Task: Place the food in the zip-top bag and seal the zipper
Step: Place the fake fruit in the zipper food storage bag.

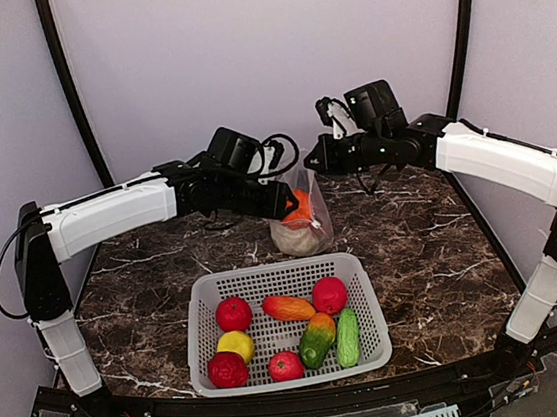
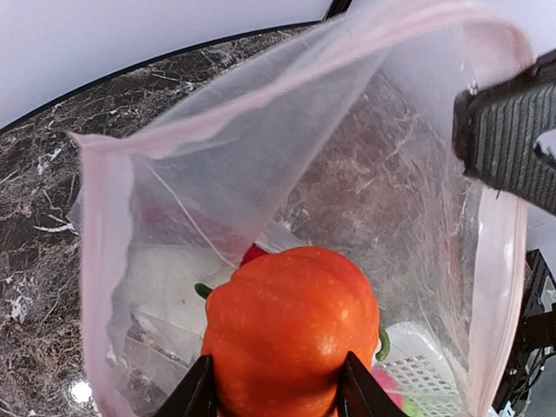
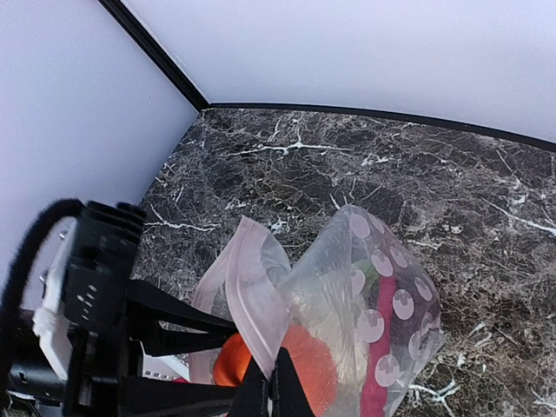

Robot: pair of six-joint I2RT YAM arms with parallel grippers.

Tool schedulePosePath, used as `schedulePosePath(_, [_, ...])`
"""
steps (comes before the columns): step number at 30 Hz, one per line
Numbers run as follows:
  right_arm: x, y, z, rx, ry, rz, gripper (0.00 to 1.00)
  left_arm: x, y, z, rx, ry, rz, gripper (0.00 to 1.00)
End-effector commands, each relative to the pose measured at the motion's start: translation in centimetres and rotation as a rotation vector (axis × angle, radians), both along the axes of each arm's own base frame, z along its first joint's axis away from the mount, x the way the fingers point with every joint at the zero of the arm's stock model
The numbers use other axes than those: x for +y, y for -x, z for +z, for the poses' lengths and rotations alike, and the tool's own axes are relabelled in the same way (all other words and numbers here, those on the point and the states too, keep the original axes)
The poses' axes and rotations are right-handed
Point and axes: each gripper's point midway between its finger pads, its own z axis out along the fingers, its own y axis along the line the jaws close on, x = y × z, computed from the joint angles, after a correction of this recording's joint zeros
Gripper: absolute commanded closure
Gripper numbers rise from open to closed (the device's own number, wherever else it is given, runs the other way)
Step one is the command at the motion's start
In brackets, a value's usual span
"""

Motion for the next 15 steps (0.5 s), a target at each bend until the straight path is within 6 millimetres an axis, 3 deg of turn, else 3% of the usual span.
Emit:
schedulePosePath(1, [0.6, -0.4, 1.6, -0.038, -0.029, 0.014, 1.0, -1.0, 1.2, -0.8, 0.008, -0.073, -0.07, 0.58])
schedulePosePath(7, [0.8, -0.4, 1.6, -0.035, -0.031, 0.017, 1.0, -0.4, 0.7, -1.3, 0.002, -0.125, -0.026, 0.48])
schedulePosePath(15, [0.7, -0.3, 1.6, -0.035, -0.027, 0.016, 1.0, -1.6, 1.3, -0.4, 0.012, -0.061, -0.07, 0.37])
